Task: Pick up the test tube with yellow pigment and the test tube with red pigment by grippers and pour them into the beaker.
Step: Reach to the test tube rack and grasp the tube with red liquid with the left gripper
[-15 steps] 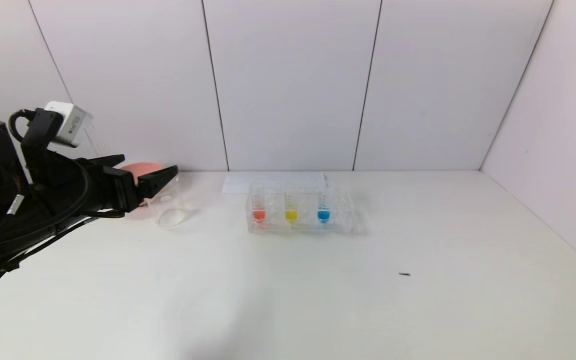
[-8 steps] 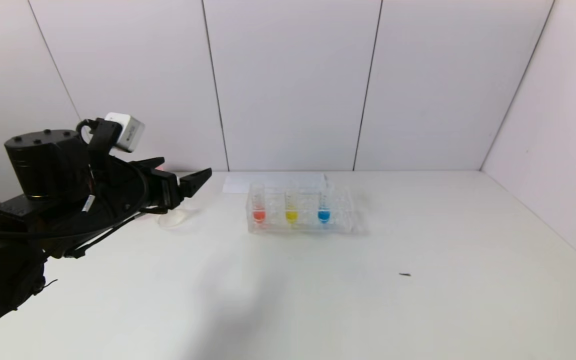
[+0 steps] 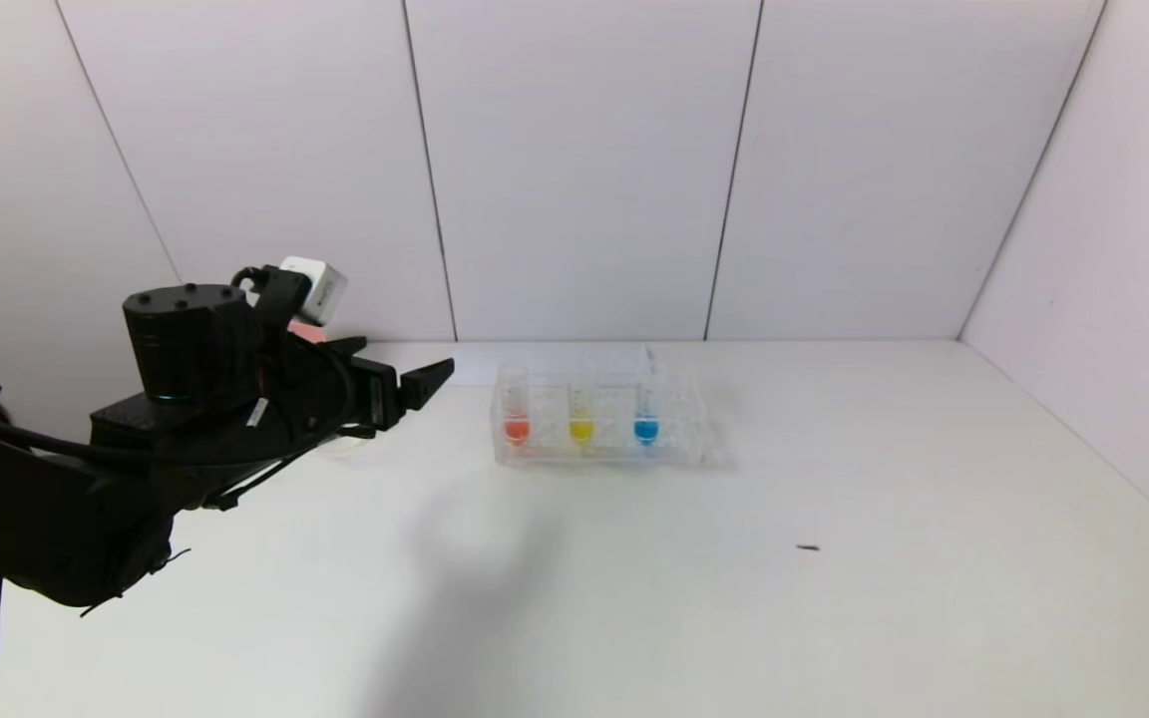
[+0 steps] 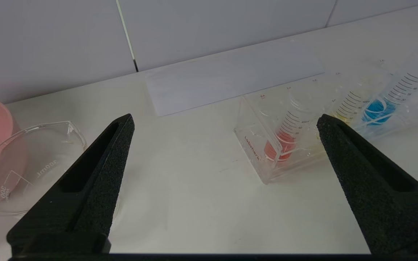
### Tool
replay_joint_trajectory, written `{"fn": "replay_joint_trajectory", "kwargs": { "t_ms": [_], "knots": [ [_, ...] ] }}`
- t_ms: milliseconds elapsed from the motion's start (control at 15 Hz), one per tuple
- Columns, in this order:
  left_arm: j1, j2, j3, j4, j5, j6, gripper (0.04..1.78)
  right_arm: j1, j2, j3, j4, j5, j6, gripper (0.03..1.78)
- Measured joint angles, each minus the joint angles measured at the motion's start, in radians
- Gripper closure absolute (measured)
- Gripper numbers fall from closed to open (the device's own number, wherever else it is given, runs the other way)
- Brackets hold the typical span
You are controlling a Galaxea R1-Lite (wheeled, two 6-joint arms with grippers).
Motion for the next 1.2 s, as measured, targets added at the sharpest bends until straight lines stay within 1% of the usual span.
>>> {"fn": "replay_joint_trajectory", "kwargs": {
  "t_ms": [200, 400, 600, 867, 1067, 1200],
  "knots": [
    [-0.016, 0.033, -0.005, -0.019, 0.003, -0.002, 0.06, 0.000, 0.000, 0.000, 0.000, 0.000, 0.000, 0.11],
    [-0.053, 0.064, -0.003, -0.051, 0.018, -0.020, 0.06, 0.000, 0.000, 0.000, 0.000, 0.000, 0.000, 0.11],
    [-0.090, 0.105, -0.007, -0.127, 0.048, -0.034, 0.06, 0.000, 0.000, 0.000, 0.000, 0.000, 0.000, 0.11],
    [-0.139, 0.169, -0.017, -0.188, 0.136, -0.034, 0.06, 0.000, 0.000, 0.000, 0.000, 0.000, 0.000, 0.11],
    [-0.169, 0.206, -0.028, -0.208, 0.156, -0.034, 0.06, 0.000, 0.000, 0.000, 0.000, 0.000, 0.000, 0.11],
    [-0.191, 0.232, -0.046, -0.211, 0.186, -0.033, 0.06, 0.000, 0.000, 0.000, 0.000, 0.000, 0.000, 0.11]
  ]
}}
